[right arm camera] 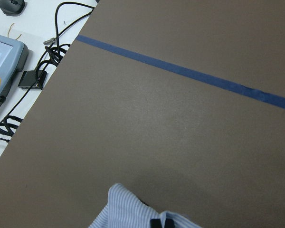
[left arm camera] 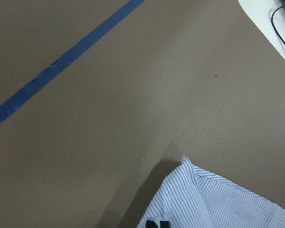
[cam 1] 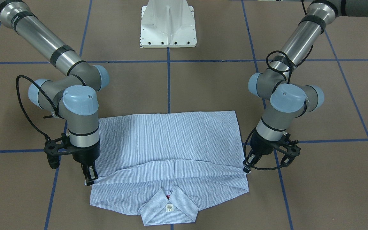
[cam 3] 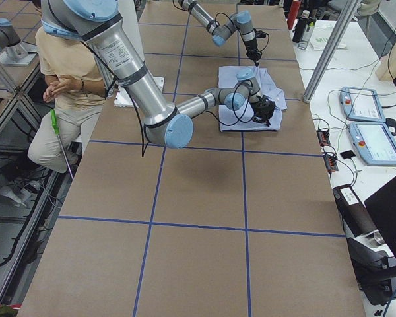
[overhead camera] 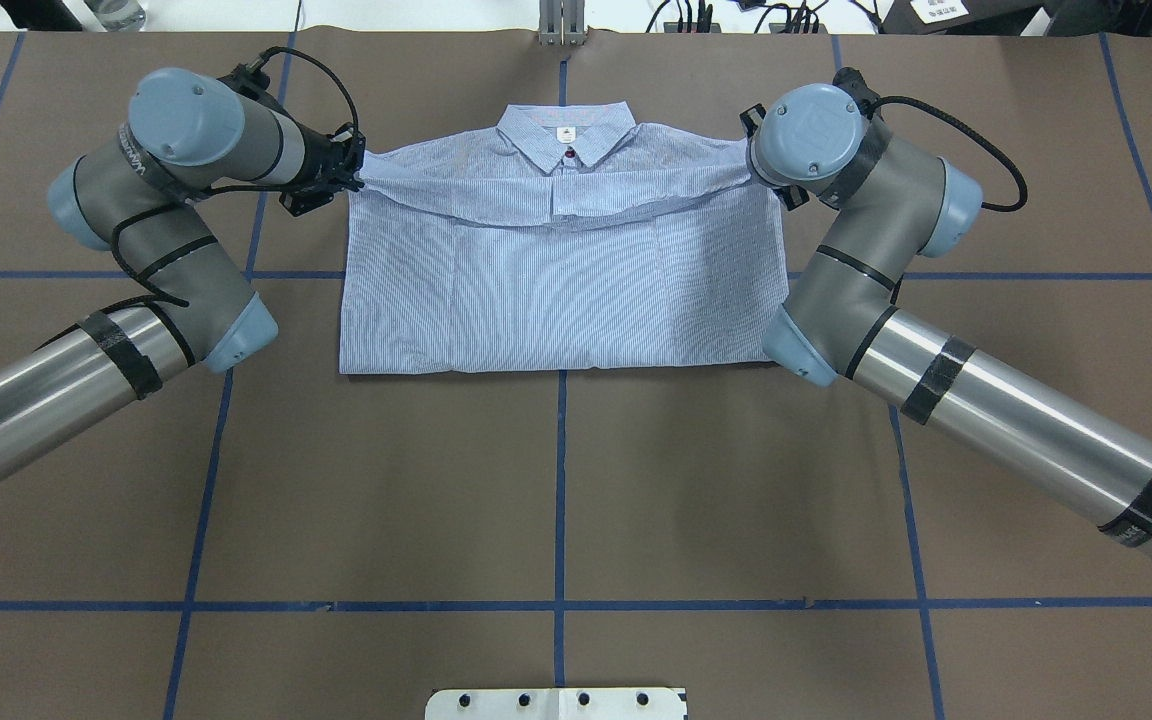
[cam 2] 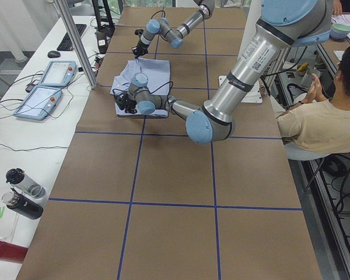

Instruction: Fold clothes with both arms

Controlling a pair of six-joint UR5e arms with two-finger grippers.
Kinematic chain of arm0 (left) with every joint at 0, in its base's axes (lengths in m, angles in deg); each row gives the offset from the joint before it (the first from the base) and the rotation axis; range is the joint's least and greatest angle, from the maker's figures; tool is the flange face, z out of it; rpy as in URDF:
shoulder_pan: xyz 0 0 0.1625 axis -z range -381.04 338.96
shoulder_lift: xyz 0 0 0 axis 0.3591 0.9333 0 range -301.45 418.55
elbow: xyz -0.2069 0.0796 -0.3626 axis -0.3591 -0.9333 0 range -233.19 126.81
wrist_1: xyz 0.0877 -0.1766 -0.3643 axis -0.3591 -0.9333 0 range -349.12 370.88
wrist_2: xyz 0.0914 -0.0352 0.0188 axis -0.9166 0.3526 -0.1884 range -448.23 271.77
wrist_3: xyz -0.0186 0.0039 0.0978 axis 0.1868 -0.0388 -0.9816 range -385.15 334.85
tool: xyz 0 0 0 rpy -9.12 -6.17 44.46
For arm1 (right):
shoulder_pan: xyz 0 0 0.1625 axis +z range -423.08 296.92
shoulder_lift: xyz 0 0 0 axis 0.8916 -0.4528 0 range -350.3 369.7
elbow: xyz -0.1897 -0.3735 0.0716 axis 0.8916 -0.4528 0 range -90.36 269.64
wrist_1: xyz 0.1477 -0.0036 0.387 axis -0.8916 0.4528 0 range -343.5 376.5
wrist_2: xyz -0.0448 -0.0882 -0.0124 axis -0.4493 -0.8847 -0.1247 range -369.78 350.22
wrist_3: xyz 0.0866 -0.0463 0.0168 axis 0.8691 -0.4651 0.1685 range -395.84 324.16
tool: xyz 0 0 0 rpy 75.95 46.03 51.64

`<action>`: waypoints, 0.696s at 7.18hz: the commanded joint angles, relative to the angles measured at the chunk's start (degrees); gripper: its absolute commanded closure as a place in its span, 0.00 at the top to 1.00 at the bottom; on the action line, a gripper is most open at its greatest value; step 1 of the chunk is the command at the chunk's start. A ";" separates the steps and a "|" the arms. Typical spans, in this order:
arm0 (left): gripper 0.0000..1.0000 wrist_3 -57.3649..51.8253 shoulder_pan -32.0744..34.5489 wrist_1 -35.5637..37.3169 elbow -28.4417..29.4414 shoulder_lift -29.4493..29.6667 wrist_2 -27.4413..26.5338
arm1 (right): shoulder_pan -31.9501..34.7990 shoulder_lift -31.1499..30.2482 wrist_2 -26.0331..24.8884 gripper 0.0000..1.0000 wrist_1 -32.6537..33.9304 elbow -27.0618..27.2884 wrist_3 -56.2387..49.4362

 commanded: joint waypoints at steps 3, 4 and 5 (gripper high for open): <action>0.00 0.00 0.00 0.00 0.44 -0.26 -0.10 | 0.21 2.40 -1.13 0.00 -0.43 -3.51 0.02; 0.00 0.00 0.00 0.00 0.45 -0.26 -0.10 | 0.21 3.10 -1.23 0.00 -0.43 -4.47 0.02; 0.15 0.00 0.00 0.00 0.54 -0.35 -0.10 | 0.12 3.28 -1.40 0.00 -0.43 -4.74 0.02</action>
